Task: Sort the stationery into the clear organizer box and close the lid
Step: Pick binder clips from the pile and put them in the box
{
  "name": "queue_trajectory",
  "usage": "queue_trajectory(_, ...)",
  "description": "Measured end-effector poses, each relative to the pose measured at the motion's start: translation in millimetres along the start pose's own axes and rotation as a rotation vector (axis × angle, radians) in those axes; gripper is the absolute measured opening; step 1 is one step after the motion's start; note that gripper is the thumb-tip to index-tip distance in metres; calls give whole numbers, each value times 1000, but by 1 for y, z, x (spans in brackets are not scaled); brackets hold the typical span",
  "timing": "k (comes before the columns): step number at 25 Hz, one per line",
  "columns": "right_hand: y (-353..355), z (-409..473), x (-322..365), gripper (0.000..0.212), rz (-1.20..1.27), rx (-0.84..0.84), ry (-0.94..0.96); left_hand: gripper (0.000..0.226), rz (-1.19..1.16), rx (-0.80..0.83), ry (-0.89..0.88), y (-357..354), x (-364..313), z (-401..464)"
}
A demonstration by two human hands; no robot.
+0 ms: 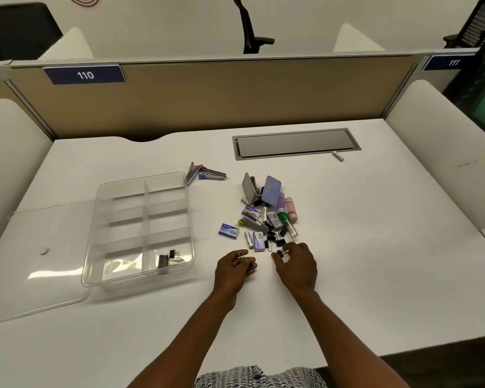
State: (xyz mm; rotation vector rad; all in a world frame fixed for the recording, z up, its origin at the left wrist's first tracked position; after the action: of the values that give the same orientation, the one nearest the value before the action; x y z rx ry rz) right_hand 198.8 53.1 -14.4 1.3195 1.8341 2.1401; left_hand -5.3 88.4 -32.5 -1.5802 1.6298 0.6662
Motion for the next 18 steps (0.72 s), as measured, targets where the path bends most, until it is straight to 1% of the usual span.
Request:
queue_trajectory(4, -2, -1, 6, 14, -18, 31, 33, 25, 3, 19, 22, -2, 2, 2)
queue_trajectory(5, -1, -4, 8, 11, 35, 23, 38, 24, -6, 18, 36, -2, 4, 3)
queue_trajectory(7, -1, -13, 16, 8, 248, 23, 35, 20, -36, 25, 73, -4, 7, 3)
queue_trajectory(9, -9, -26, 30, 10, 466, 107, 58, 16, -48, 55, 98, -8, 10, 1)
queue_trajectory(11, -16, -35, 45, 15, 561, 214, 112, 21, -52, 101, 99, -14, 9, -2)
queue_trajectory(13, -17, -34, 48, 17, 583, 255, 124, 22, -83, 90, 110, -12, 7, -2)
queue_trajectory(15, -10, -23, 40, 15, 585, 174, 63, 18, -119, 33, 134, -3, 6, 1)
queue_trajectory(17, 0, -7, 29, 16, 460, 43, -22, 19, -129, 2, 143, 4, 6, 3)
queue_trajectory(18, 3, 0, 26, 19, 378, 8, -49, 20, -128, 3, 143, 5, 6, 3)
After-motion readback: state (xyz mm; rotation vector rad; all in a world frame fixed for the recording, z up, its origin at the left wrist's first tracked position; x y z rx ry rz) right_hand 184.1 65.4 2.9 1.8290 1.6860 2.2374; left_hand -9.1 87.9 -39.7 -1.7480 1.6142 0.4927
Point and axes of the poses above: each hand's wrist, its own z-axis towards the middle knuckle, its own y-axis out of the back of the hand, x = y × z, the point moved 9 cm from there along z, towards the middle knuckle, and after that the axes turned 1 degree about y, right-handed, at the moved point
